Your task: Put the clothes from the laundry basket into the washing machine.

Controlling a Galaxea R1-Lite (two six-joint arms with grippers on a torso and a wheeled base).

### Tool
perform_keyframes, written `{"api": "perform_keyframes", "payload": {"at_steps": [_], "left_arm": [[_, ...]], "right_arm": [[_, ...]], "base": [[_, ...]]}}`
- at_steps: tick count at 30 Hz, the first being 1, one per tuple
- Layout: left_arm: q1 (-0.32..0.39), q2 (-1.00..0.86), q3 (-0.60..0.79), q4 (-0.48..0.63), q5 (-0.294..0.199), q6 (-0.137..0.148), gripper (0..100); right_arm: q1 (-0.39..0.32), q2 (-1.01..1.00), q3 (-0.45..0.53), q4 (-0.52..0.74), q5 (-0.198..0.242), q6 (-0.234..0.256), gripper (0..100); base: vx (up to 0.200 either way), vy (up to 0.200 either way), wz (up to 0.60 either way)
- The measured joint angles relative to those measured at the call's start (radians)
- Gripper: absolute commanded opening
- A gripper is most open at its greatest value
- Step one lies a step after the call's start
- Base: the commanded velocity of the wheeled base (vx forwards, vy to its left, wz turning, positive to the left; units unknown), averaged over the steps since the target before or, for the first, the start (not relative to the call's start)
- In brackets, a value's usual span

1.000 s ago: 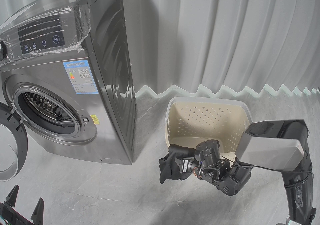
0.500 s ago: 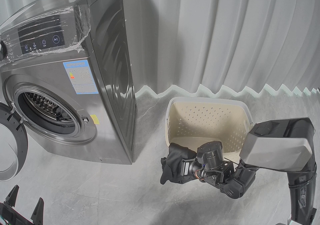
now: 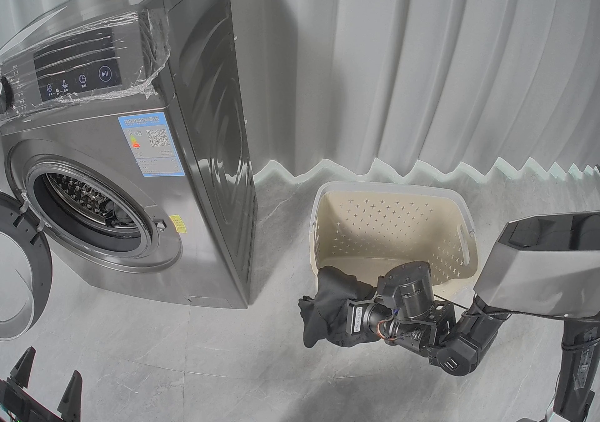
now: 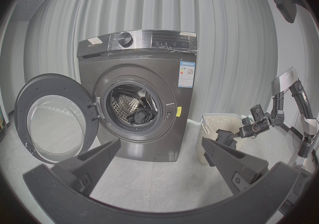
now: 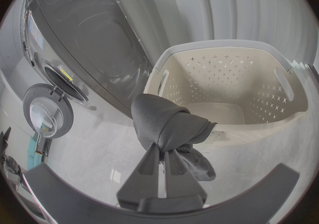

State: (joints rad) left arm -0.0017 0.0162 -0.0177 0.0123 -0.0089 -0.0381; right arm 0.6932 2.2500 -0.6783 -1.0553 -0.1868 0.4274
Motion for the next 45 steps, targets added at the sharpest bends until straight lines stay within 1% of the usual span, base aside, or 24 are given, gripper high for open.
{"api": "perform_keyframes", "payload": {"at_steps": [1,5,13,21,24,25,32,37,45], "left_arm": [[0.0,0.0,0.0,0.0,0.0,0.0,100],[0.0,0.0,0.0,0.0,0.0,0.0,100],[0.0,0.0,0.0,0.0,0.0,0.0,100],[0.0,0.0,0.0,0.0,0.0,0.0,100],[0.0,0.0,0.0,0.0,0.0,0.0,100],[0.0,0.0,0.0,0.0,0.0,0.0,100],[0.0,0.0,0.0,0.0,0.0,0.0,100],[0.0,0.0,0.0,0.0,0.0,0.0,100],[0.0,0.0,0.0,0.0,0.0,0.0,100]], "right_arm": [[-0.002,0.001,0.005,0.0,0.0,-0.006,100],[-0.008,0.016,0.009,-0.013,0.0,-0.016,100],[-0.012,0.063,-0.02,-0.014,0.001,-0.021,100],[-0.015,0.137,-0.11,-0.017,0.001,-0.031,100],[-0.019,0.167,-0.134,-0.039,0.0,-0.031,100],[-0.02,0.174,-0.14,-0.051,0.0,-0.031,0],[-0.027,0.204,-0.149,-0.07,-0.002,-0.031,0],[-0.027,0.209,-0.149,-0.095,-0.014,-0.033,0],[-0.019,0.198,-0.117,-0.12,-0.017,-0.033,0]], "base": [[0.0,0.0,0.0],[0.0,0.0,0.0],[0.0,0.0,0.0],[0.0,0.0,0.0],[0.0,0.0,0.0],[0.0,0.0,0.0],[0.0,0.0,0.0],[0.0,0.0,0.0],[0.0,0.0,0.0]]}}
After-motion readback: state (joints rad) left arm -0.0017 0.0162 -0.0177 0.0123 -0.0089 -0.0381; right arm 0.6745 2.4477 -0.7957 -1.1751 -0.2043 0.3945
